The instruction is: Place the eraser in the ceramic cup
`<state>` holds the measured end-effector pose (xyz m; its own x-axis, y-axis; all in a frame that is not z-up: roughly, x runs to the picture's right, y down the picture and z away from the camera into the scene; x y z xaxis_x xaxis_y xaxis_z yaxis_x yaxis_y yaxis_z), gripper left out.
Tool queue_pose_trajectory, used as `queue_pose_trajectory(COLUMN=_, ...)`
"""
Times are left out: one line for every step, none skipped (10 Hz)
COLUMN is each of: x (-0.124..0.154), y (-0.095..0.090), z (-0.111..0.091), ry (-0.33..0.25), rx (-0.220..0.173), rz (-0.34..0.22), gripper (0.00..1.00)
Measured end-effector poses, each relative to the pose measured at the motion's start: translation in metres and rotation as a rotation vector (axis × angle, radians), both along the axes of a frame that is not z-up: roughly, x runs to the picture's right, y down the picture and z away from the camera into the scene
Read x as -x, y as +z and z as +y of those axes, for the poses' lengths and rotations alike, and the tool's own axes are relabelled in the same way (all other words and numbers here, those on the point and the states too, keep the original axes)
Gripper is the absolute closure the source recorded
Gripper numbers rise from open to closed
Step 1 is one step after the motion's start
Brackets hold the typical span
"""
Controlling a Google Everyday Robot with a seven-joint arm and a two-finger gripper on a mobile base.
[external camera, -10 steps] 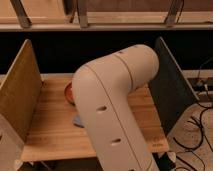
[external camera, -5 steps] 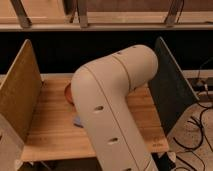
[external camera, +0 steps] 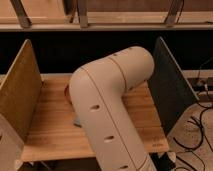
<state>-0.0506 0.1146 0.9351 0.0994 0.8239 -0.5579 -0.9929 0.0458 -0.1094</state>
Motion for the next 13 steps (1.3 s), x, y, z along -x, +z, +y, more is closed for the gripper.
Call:
queue_pose_trajectory(x=-0.001, y=0.0, z=0.0, ry=-0.004, rx=-0.001, rz=0.003, gripper=0.79)
queue_pose_trajectory(x=-0.001, y=-0.001, z=-0.002, ry=-0.01, rx=-0.007, rz=0.006, gripper=0.87)
queue_pose_trajectory(x=0.002, y=-0.006, z=-0.011, ry=-0.023, rx=-0.032, rz=0.009, gripper=0.96)
queue_pose_trajectory(x=0.003, y=-0.016, z=-0.024, ry=-0.049, rx=-0.072, rz=0.016, gripper=1.0)
queue_pose_trajectory(x=0.001, y=-0.029, z=-0.039, ry=-0.071, rx=-0.119, rz=0.027, gripper=1.0)
queue_pose_trajectory(x=-0.004, y=-0.043, z=-0.057, ry=-0.087, rx=-0.17, rz=0.042, gripper=1.0)
queue_pose_trajectory(x=-0.011, y=-0.06, z=-0.074, ry=-0.095, rx=-0.223, rz=0.058, gripper=1.0)
queue_pose_trajectory(x=-0.018, y=-0.076, z=-0.088, ry=-0.096, rx=-0.267, rz=0.07, gripper=1.0)
queue_pose_trajectory(x=-0.026, y=-0.092, z=-0.101, ry=-0.09, rx=-0.311, rz=0.082, gripper=1.0)
queue_pose_trajectory(x=-0.036, y=-0.109, z=-0.115, ry=-0.068, rx=-0.357, rz=0.091, gripper=1.0)
queue_pose_trajectory(x=-0.047, y=-0.124, z=-0.125, ry=-0.039, rx=-0.395, rz=0.098, gripper=1.0)
queue_pose_trajectory(x=-0.051, y=-0.131, z=-0.129, ry=-0.024, rx=-0.412, rz=0.1, gripper=1.0)
queue_pose_trajectory(x=-0.053, y=-0.134, z=-0.131, ry=-0.017, rx=-0.421, rz=0.099, gripper=1.0)
